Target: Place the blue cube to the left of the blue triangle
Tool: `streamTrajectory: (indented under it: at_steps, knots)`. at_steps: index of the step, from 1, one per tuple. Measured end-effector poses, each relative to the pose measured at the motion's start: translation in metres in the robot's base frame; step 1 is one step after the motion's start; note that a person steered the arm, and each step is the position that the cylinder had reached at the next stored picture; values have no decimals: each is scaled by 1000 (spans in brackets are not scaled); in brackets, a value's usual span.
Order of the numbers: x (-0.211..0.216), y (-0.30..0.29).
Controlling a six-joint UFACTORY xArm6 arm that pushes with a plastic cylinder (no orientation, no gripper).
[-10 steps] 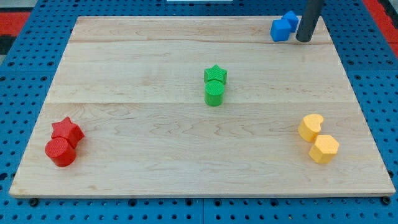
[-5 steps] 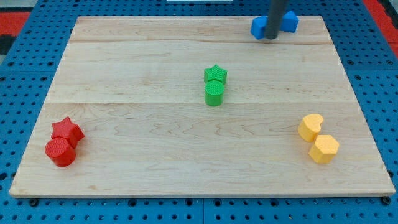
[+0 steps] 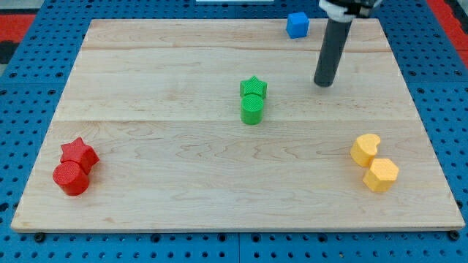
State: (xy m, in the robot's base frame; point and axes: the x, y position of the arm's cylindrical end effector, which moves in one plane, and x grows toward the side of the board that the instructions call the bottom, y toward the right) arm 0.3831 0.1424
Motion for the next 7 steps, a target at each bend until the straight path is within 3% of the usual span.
streamTrajectory:
  at_steps: [7]
  knots:
    - [9,-51]
